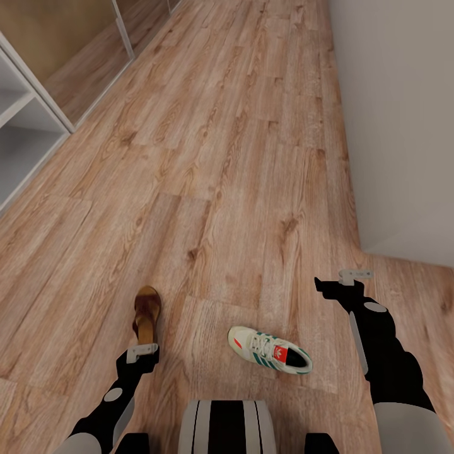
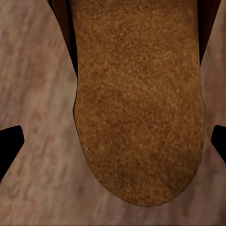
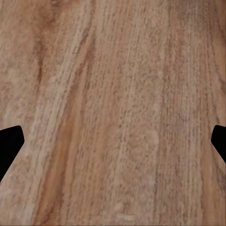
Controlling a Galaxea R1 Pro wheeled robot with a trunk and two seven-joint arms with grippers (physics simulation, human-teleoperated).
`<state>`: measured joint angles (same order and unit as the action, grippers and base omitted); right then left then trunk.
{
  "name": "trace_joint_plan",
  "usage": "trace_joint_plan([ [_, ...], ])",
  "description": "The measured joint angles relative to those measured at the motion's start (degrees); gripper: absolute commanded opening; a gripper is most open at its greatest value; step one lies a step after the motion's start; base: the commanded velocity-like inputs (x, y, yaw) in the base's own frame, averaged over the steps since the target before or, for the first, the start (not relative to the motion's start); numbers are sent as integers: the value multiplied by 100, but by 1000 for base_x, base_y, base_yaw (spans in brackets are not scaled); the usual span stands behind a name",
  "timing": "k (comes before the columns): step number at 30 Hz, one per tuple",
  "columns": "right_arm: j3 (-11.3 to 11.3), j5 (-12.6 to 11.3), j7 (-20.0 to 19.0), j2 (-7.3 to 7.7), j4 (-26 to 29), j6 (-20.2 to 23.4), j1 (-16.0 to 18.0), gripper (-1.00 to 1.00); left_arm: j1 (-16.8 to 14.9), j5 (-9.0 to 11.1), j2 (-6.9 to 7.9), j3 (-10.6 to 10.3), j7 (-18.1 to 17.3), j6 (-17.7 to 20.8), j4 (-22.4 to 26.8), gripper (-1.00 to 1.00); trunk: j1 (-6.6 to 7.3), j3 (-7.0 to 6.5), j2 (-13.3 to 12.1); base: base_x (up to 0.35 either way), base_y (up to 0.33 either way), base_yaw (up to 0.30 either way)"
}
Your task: Pick up the two gym shoes and the two sandals from the corridor floor and place them onto the hallstand (shoe rack) in the corridor, making sure they are on the rack and not on the floor. Arrange them so the two gym shoes are next to each other and the two sandals are next to each other.
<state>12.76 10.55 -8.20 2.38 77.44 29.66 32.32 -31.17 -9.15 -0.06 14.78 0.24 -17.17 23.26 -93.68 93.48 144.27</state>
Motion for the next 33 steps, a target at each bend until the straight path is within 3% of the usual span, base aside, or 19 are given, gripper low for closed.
trace_joint_plan([
  [18,0,1,-1,0,0,-1,0,100,0,0,0,1,0,-3,38,100,-1,0,0,18,0,0],
  [19,0,-1,-1,0,0,0,0,100,0,2,0,3,0,-2,68,-100,-1,0,0,0,0,0],
  [33,0,-1,-1,0,0,1,0,100,8,34,0,12,-8,-3,203,-100,-1,0,0,0,0,0],
])
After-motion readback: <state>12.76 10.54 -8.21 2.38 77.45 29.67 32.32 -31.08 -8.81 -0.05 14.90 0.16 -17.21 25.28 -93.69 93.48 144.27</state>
